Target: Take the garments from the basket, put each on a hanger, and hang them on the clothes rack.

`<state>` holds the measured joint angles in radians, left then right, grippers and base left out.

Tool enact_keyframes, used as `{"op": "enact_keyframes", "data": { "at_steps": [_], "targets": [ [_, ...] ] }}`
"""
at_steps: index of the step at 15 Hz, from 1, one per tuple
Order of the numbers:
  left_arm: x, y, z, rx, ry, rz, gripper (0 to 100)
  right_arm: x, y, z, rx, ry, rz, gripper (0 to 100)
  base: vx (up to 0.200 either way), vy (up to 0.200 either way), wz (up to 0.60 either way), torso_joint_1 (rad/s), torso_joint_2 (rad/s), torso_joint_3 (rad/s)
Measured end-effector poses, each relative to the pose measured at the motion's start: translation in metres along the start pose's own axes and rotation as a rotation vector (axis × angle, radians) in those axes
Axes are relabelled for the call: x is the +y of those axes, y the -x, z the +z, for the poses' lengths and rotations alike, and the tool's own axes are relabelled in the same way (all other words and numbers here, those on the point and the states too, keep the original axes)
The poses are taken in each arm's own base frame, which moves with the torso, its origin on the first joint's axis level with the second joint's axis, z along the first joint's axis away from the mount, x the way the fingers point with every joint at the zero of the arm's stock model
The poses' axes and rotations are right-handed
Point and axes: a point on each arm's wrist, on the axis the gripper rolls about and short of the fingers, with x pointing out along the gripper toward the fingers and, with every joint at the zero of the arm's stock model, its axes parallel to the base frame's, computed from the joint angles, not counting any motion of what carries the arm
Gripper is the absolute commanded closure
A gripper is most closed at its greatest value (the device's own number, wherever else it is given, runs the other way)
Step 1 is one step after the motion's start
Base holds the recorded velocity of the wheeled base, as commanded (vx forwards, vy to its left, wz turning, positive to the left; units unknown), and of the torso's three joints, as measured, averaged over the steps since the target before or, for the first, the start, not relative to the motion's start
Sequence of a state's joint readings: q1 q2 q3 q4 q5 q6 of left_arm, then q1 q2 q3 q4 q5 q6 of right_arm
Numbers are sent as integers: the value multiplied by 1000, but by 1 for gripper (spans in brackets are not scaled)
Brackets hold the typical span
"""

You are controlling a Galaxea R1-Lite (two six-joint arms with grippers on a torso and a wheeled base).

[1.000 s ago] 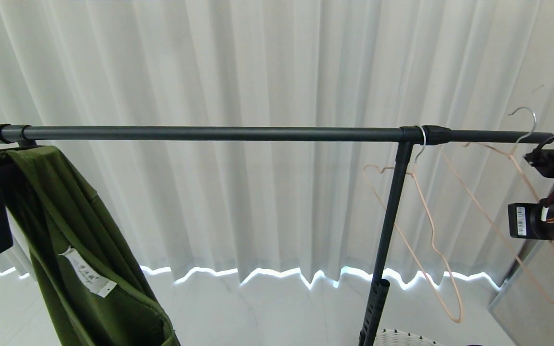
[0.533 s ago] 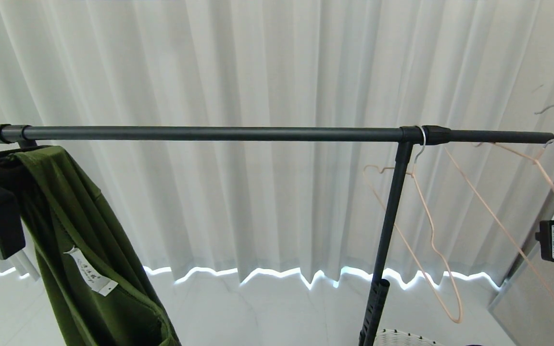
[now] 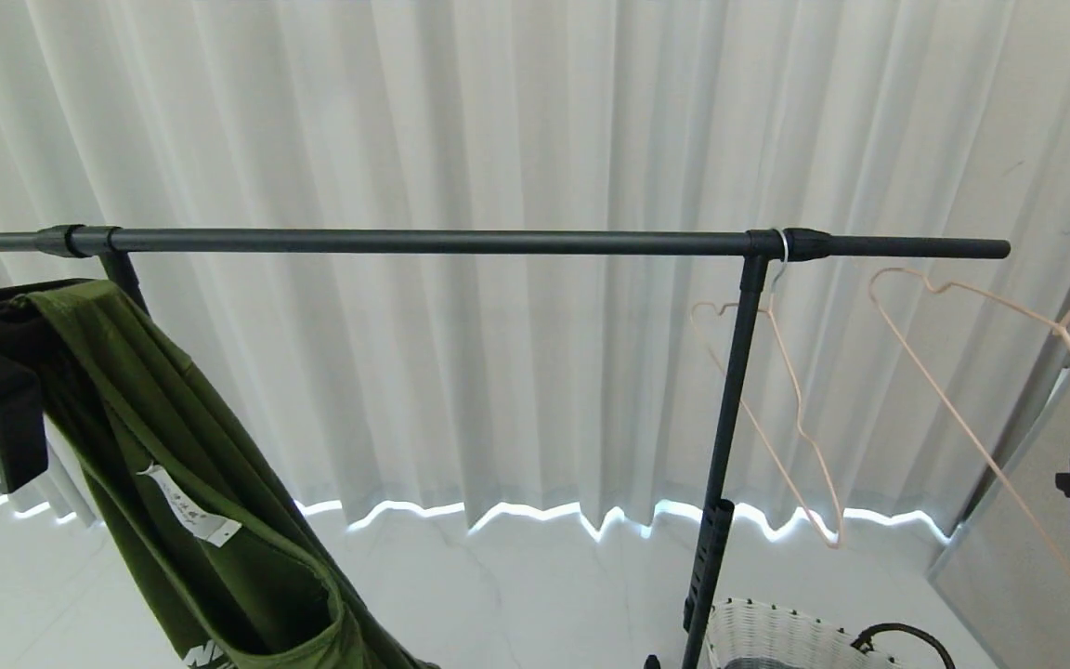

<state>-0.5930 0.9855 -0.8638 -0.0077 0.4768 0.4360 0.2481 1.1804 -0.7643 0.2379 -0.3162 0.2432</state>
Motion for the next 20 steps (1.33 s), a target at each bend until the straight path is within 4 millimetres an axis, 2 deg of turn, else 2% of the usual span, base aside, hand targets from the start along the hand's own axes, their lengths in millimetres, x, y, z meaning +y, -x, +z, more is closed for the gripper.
{"op": "enact_keyframes", "data": {
  "at_steps": [5, 9, 14, 20],
  "targets": [
    [-2, -2, -3, 13, -6, -6, 100, 0, 1, 0, -2, -1, 1, 100, -200, 0, 0, 0, 0, 1],
    [-6, -3, -10, 34, -18, -18, 100, 7, 9, -1, -24, 20, 58, 100, 0, 0, 0, 0, 0, 0],
    [-7, -6, -12, 50, -23, -12, 100, 18, 35, -16, -72, 91, 241, 100, 0, 0, 0, 0, 0, 0],
    [-3, -8, -13, 71, -21, 24, 100, 24, 58, -40, -106, 189, 457, 100, 0, 200, 0, 6, 3, 1]
  ]
}}
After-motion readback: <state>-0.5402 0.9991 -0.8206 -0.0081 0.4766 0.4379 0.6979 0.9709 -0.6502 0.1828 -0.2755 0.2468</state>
